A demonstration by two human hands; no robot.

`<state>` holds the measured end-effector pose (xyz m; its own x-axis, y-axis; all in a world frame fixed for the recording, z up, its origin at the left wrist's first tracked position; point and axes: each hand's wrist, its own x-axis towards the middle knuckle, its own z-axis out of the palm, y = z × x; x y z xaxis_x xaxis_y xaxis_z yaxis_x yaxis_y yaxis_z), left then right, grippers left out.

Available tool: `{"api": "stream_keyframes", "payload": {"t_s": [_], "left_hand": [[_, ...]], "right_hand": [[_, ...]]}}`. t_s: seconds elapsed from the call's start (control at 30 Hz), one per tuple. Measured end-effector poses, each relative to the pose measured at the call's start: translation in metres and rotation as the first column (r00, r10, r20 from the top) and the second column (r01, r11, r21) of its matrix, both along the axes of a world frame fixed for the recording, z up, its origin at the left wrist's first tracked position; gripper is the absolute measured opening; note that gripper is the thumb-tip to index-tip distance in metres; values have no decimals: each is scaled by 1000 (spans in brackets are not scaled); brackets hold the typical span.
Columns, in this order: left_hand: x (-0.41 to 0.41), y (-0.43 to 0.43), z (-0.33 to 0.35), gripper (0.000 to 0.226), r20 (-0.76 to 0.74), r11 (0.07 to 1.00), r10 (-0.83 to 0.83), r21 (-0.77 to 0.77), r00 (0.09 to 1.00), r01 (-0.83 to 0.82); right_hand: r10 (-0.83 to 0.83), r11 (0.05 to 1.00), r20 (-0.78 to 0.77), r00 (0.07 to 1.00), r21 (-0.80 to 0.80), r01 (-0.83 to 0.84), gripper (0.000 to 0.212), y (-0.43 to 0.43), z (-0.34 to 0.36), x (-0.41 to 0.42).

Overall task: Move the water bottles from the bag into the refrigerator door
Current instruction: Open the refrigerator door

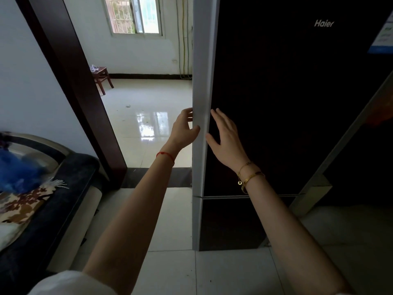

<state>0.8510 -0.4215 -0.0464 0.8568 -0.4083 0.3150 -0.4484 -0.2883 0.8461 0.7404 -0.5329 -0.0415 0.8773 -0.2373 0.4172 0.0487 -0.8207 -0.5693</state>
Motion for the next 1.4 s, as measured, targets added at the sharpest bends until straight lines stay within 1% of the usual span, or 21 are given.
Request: {"api": "stream_keyframes", "payload": {"t_s": [0.4,0.53,0.6,0.7,0.8,0.93,1.1,1.2,1.4], "left_hand": [[2,-2,3,45,-24,1000,21,17,999,-21],[-1,0,2,42,-11,1000,26,13,1000,-26],[-7,4,-1,36,27,1000,29,-10,999,-29],[-20,12,-9,27,78,998,38,-46,996,-34],[-38,19,-13,21,95,994,41,-101,995,-32],[-64,25,-15,22,81,986,43,-163,996,-30],[-94,26,-17,18,109,973,81,-224,991,-55],[-112,27,-20,18,115,964,106,-257,988,-74],[-157,29,-23,17,165,956,99,-289,981,-47]], "right_hand": [[-16,1000,3,1000,7,16,66,-3,-6,-7],[-25,1000,-10,1000,4,25,65,-3,-7,-10],[-18,1000,1,1000,3,18,65,-2,-6,-12],[-23,1000,63,998,1,23,62,2,-4,-21],[-59,998,149,987,-14,61,58,6,-5,-40],[-122,992,235,964,12,123,50,6,-9,-71],[-140,990,272,952,61,128,41,2,-7,-107],[-136,990,289,948,58,125,38,0,-4,-129],[-204,979,337,919,56,196,28,3,-1,-172]]}}
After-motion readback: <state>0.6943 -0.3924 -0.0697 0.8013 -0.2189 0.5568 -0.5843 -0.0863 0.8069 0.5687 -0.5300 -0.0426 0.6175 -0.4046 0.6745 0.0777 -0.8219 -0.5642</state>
